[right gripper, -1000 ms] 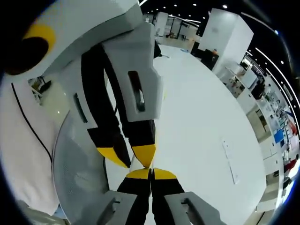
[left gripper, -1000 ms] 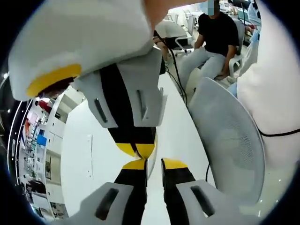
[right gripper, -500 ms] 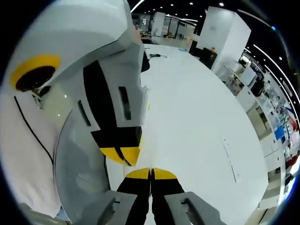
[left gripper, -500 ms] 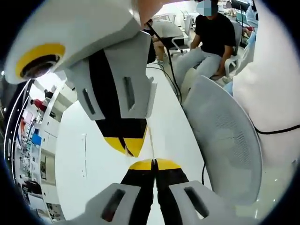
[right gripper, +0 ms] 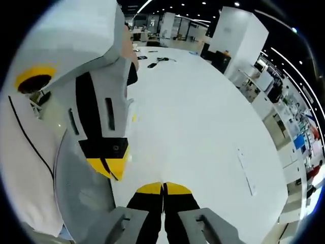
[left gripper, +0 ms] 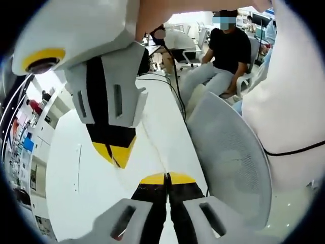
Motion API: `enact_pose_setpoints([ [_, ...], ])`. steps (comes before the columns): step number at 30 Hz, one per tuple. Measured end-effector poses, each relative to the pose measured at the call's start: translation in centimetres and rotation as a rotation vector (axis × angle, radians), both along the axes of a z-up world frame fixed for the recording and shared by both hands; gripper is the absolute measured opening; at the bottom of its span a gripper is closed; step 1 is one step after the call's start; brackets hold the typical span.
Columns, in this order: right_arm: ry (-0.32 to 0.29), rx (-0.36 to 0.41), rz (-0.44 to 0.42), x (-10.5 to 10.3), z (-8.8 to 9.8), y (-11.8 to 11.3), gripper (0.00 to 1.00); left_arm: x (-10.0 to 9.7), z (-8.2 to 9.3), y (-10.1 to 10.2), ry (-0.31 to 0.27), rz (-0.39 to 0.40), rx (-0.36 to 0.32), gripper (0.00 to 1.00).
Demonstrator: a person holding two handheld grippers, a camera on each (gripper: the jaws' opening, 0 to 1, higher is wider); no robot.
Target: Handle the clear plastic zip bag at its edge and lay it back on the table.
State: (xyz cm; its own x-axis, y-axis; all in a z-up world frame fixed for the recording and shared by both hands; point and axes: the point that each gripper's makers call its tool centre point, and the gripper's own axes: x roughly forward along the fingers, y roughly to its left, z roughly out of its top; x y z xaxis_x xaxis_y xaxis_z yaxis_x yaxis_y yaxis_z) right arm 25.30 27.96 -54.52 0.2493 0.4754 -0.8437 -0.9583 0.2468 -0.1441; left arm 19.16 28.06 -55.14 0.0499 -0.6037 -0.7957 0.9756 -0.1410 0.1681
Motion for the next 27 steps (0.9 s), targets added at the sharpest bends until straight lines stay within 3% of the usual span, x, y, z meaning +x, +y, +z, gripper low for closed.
enact_pose_setpoints([
  [12,-0.052,0.009,-0.024,0.9,0.4,-0.1,0.0,-2.2,-0.8,-0.8,-0.002,-0.006,-0.016,0.0],
  [27,-0.111,0.016,-0.016,2.0,0.8,0.2,0.0,-2.6,-2.0,-1.0,-0.08,0.01,-0.032,0.0],
])
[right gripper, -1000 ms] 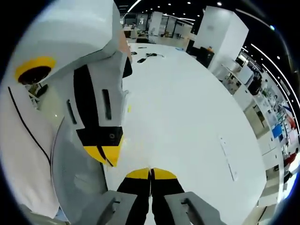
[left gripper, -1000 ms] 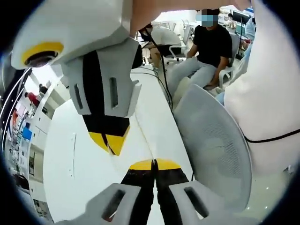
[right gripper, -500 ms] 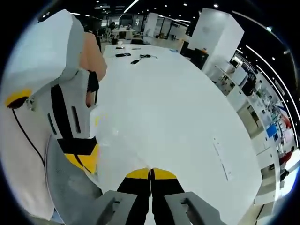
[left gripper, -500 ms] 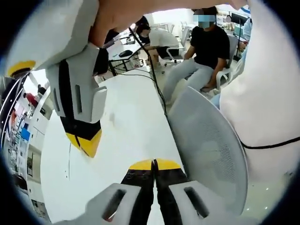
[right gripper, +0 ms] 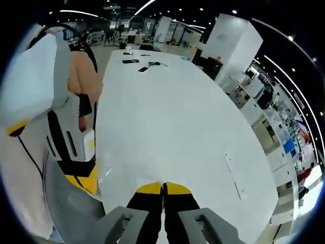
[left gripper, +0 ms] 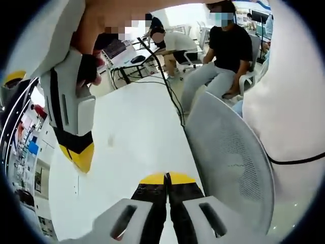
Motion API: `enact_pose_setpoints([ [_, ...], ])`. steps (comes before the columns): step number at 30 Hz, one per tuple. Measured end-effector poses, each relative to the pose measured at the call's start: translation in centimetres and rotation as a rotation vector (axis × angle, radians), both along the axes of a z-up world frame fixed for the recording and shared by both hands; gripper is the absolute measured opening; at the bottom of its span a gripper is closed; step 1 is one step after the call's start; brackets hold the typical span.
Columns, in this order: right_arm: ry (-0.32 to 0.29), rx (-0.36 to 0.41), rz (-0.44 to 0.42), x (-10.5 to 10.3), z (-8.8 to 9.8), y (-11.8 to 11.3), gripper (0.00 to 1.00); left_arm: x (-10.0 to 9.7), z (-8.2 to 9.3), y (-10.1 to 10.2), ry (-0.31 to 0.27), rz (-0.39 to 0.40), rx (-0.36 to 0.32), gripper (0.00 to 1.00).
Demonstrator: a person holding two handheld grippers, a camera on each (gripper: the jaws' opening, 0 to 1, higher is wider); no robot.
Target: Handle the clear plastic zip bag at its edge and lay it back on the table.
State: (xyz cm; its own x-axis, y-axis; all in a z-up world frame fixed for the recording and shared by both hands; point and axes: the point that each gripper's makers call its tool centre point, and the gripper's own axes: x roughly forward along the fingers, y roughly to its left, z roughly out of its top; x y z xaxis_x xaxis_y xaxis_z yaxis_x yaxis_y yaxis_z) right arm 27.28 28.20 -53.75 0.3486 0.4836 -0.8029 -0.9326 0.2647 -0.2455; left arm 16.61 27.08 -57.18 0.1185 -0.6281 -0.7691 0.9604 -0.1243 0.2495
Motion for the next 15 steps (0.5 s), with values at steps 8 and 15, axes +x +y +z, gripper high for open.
enact_pose_setpoints([
  [8,-0.039,-0.003,0.007,0.33,0.22,0.21,0.0,0.24,-0.61,0.05,-0.066,-0.01,0.017,0.0],
  [15,-0.061,0.0,0.014,0.39,0.31,0.49,0.0,0.28,-0.72,-0.13,-0.089,-0.008,0.017,0.0],
])
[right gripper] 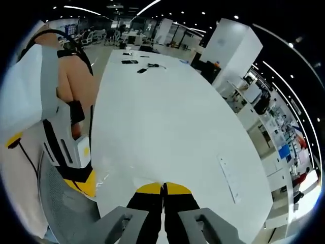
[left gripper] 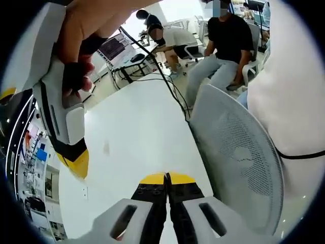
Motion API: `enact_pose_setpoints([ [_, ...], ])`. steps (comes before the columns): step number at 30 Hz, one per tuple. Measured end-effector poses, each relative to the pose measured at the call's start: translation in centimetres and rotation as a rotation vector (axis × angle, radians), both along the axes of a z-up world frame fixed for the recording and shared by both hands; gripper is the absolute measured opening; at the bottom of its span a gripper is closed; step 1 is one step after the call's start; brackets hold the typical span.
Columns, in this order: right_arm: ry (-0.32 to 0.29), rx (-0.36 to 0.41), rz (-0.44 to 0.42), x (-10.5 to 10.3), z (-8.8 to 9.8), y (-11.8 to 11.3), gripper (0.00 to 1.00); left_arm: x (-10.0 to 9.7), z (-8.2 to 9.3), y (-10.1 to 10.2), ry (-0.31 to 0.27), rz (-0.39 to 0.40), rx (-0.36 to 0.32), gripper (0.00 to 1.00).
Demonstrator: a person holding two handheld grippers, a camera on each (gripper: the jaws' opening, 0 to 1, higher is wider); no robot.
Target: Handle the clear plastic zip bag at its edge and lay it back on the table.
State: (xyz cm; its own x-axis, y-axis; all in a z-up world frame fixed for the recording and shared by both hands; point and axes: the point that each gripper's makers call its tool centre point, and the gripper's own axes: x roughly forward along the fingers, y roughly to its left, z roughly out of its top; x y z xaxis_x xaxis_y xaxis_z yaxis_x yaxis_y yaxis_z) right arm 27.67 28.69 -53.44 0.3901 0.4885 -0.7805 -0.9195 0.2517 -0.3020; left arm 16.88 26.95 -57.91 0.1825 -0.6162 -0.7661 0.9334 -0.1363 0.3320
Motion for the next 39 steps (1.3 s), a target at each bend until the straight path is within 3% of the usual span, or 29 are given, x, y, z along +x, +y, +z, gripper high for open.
enact_pose_setpoints([
  [23,-0.087,-0.026,0.035,-0.3,0.6,0.2,0.0,-0.1,-0.2,0.0,0.001,0.011,0.0,0.0],
  [39,-0.103,-0.022,0.036,-0.2,0.9,0.4,0.0,0.1,-0.1,0.3,0.008,0.022,-0.014,0.0],
])
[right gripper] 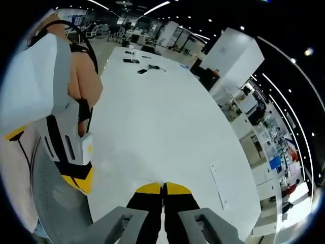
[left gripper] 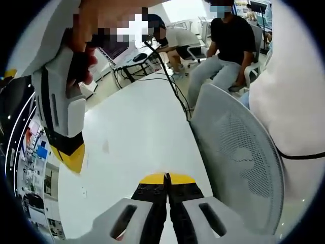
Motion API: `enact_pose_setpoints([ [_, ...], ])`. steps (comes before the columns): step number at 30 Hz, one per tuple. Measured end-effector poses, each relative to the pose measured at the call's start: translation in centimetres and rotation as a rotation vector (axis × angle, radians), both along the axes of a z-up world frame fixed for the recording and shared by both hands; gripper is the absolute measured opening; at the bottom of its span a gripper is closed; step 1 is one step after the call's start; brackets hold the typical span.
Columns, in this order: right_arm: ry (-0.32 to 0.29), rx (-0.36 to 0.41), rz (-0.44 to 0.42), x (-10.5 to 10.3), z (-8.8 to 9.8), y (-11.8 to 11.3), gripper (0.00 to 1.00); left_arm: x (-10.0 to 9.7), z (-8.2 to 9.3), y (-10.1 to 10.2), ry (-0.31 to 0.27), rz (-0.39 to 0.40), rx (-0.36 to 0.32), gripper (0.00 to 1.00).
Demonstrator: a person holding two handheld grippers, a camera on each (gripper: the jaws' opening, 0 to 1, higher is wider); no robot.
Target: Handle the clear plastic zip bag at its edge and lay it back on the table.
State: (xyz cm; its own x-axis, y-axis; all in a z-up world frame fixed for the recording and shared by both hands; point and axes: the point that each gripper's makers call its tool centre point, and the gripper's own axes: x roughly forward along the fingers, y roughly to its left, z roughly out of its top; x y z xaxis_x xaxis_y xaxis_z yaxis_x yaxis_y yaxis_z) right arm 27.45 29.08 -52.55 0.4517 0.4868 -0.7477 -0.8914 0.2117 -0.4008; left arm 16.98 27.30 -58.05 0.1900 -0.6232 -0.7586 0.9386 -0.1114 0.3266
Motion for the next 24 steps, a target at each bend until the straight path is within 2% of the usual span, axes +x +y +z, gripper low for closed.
enact_pose_setpoints([
  [11,-0.001,-0.002,-0.003,0.05,-0.06,-0.05,0.0,0.08,-0.01,-0.1,0.0,-0.003,-0.005,0.0],
  [24,-0.018,-0.028,0.035,-0.11,-0.19,-0.05,0.0,0.92,0.79,0.02,0.024,0.073,-0.086,0.0],
])
